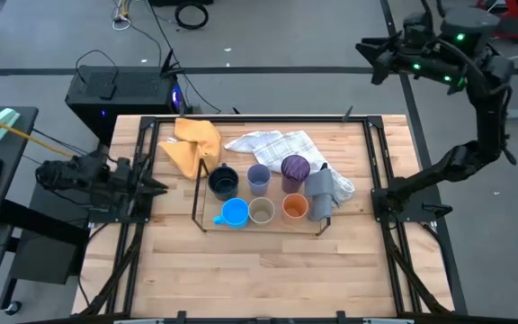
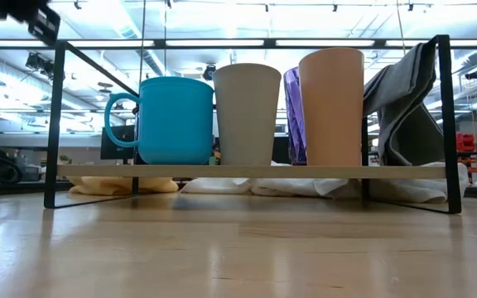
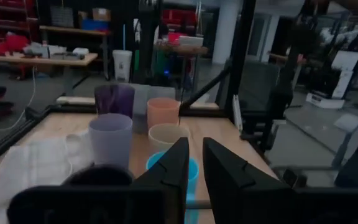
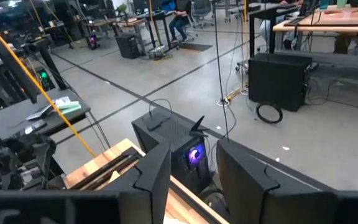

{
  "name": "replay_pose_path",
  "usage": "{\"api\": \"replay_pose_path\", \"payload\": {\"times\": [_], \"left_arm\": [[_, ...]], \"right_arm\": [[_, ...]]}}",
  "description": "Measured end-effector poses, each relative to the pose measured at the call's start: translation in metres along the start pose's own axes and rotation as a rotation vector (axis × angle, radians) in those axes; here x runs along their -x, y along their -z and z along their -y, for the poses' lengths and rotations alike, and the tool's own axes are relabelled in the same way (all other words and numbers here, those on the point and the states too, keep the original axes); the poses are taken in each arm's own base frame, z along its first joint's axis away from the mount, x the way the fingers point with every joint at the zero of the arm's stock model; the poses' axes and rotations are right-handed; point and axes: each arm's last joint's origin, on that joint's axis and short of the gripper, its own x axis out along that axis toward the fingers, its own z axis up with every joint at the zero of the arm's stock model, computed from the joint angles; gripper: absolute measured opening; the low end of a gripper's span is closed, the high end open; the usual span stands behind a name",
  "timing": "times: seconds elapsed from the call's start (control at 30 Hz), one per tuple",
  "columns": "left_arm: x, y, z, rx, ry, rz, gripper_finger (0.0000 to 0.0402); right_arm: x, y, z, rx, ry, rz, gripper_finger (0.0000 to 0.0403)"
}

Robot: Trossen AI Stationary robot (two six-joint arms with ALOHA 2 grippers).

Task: Stack small to large cups/mugs on shelf
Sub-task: Return to Home Position

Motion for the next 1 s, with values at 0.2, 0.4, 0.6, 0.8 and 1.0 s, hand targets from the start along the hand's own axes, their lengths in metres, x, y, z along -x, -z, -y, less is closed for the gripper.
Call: {"api": "replay_pose_path", "payload": {"times": [0.2,0.4,0.6,0.8,1.0], "left_arm": [[-0.015,0.027,-0.001,0.003,-0.023,-0.06,0.0041],[-0.035,0.048,0.001,0.09,0.063,0.086,0.0027],[-0.046,0.081,-0.004,0.153,0.026,0.061,0.0014],[-0.047,0.08,-0.011,0.051,-0.059,0.091,0.0012],[-0.046,0.078,-0.021,0.008,-0.124,0.1,0.0014]], "right_arm": [[-0.001,-0.001,0.0,0.0,0.003,0.005,0.0137],[0.001,-0.001,0.0,-0.001,0.005,0.007,0.0137],[0.001,0.0,0.0,0.0,0.006,0.005,0.0137],[0.001,0.0,0.0,0.0,0.007,0.001,0.0137],[0.0,0.0,0.0,0.004,0.007,-0.001,0.0137]]}}
